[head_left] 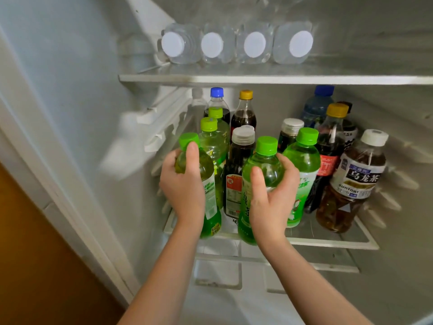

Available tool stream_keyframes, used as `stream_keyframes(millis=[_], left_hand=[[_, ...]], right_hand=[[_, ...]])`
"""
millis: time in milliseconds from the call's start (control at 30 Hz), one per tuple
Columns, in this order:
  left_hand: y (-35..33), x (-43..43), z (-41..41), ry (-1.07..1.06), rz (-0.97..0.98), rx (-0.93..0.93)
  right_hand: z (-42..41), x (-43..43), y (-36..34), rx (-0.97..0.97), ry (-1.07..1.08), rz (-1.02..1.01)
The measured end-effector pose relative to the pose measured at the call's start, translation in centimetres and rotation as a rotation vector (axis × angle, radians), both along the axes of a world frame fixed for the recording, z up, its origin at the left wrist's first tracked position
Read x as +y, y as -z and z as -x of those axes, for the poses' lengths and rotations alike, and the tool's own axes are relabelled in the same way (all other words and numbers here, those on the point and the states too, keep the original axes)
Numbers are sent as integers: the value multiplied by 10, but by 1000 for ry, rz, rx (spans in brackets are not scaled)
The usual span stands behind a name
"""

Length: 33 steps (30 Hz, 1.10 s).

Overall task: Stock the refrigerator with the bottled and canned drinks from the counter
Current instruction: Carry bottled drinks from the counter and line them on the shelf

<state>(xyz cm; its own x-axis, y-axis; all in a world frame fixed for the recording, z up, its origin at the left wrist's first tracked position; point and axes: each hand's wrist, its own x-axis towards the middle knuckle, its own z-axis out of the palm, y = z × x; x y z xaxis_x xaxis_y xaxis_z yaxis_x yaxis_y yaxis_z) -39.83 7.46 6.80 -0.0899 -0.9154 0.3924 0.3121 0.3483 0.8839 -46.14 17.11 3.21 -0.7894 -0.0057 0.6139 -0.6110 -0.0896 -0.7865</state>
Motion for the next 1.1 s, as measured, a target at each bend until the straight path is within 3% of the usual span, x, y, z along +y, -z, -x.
stream_keyframes(millis=[433,667,867,1100], left_hand=[[17,-11,23,-70,112,12],[41,-2,13,9,156,-1],[80,14,-5,76,136,-185],[149,48,-51,55,362,-269]], right_hand=[[6,-24,-6,224,72,-66],[-3,-18,9,184,22,-110],[-27,13,46,120,-12,-268],[-53,80,95,36,-8,-351]])
